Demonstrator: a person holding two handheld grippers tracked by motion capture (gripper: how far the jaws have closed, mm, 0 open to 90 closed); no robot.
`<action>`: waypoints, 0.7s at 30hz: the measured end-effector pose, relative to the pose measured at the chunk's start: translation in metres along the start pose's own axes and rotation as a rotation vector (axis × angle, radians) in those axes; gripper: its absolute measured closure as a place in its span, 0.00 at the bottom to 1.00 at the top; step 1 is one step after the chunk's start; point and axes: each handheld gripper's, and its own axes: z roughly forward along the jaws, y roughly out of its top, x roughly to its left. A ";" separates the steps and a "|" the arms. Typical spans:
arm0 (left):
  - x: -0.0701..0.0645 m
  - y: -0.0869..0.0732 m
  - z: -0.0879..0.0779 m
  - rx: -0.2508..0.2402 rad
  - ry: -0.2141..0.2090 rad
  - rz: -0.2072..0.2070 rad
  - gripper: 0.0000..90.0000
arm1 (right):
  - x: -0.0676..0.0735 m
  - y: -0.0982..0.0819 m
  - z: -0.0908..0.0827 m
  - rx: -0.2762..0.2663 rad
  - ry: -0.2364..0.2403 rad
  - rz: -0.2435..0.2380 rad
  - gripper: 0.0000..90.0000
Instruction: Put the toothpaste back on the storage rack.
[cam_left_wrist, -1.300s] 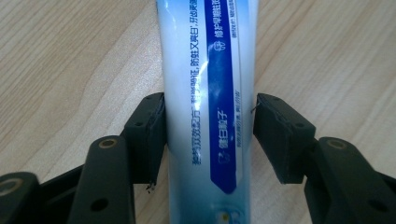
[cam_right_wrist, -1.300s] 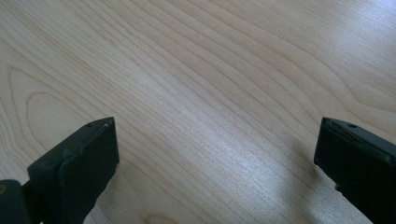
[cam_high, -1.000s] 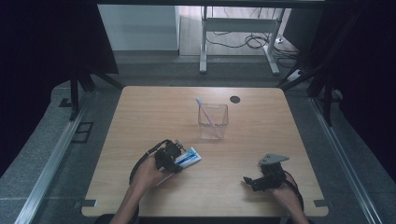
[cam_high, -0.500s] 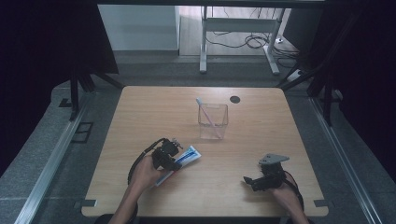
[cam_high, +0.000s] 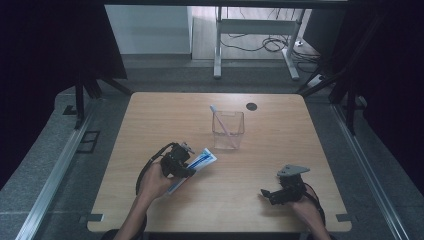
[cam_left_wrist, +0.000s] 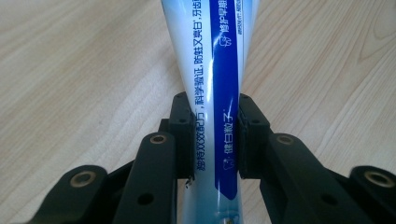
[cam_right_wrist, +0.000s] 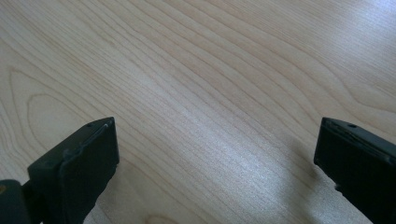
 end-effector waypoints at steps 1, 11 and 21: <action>0.000 0.001 -0.001 -0.003 0.001 0.000 0.80 | 0.000 0.000 0.000 0.000 0.001 0.000 0.00; 0.000 0.009 -0.016 -0.068 -0.010 0.006 0.80 | 0.000 0.000 0.000 -0.002 0.000 -0.001 0.00; -0.001 0.018 -0.026 -0.104 -0.009 0.011 0.80 | 0.000 0.000 0.001 -0.006 0.005 -0.002 0.00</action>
